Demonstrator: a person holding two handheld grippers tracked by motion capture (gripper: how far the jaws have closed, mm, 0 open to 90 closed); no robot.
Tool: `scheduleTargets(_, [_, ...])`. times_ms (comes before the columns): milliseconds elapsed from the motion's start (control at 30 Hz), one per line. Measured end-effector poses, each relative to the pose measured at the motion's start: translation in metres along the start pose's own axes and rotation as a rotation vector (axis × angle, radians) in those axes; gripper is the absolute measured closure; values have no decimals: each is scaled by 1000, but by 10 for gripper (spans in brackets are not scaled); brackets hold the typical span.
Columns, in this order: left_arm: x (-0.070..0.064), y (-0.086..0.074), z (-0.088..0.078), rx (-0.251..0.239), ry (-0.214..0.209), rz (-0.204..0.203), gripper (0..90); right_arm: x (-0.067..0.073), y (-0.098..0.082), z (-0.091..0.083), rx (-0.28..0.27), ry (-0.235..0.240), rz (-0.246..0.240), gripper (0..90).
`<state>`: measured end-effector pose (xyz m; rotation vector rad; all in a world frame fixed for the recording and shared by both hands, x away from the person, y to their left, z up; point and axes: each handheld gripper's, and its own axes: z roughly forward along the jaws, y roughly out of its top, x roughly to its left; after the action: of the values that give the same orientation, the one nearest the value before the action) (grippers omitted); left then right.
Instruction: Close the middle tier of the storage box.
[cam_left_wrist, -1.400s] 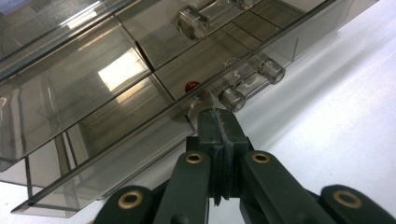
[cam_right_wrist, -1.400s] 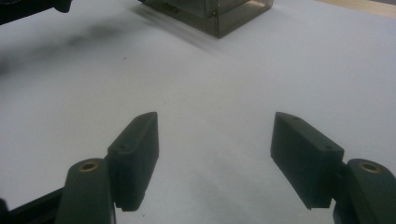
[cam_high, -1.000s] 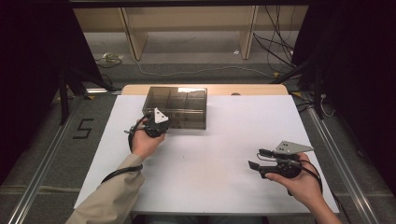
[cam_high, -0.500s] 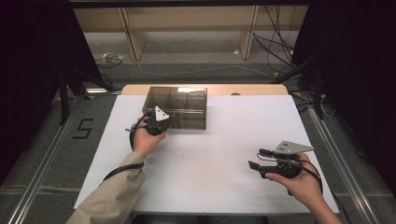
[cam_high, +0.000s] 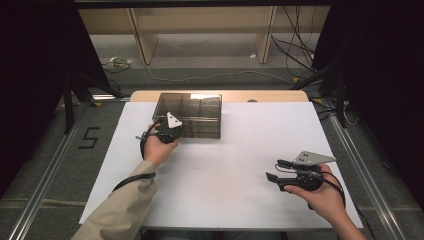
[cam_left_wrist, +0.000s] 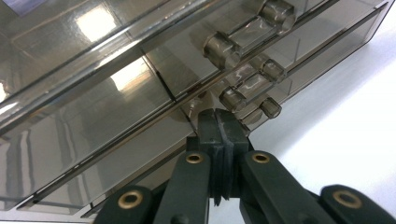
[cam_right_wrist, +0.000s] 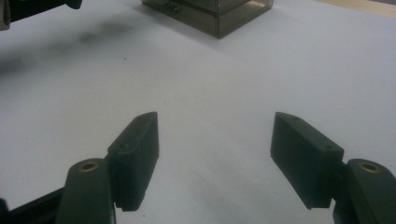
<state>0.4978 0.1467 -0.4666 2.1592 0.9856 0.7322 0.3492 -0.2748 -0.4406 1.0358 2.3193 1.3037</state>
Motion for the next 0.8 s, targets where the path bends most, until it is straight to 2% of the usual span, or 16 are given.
scheduleTargets(400, [0, 0, -6, -1, -4, 12, 895, 0, 0, 0, 0, -1, 2, 331])
scheduleTargets(800, [-1, -4, -23, -15, -14, 30, 864, 0, 0, 0, -2, -1, 2, 331])
